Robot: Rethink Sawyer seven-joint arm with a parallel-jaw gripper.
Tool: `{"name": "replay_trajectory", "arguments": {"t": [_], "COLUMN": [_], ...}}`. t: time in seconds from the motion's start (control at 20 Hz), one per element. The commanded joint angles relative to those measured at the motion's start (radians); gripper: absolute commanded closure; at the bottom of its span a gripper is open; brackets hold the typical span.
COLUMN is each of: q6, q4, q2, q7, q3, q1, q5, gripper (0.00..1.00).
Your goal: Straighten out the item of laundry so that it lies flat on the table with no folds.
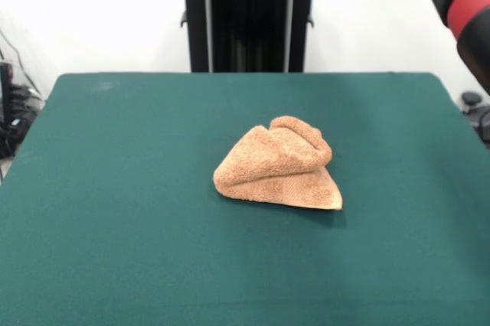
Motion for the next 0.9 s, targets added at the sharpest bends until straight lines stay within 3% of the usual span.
{"name": "replay_trajectory", "arguments": {"t": [0.05, 0.45, 0.9], "q6": [-0.046, -0.052, -0.091], "q4": [0.209, 0.211, 0.285], "q2": [0.004, 0.020, -0.001], "q7": [0.146, 0.091, 0.044], "q3": [0.108, 0.108, 0.131], "q1": [-0.030, -0.061, -0.077], "q5": [-0.004, -0.016, -0.033], "gripper": [0.00, 0.00, 0.00]}}
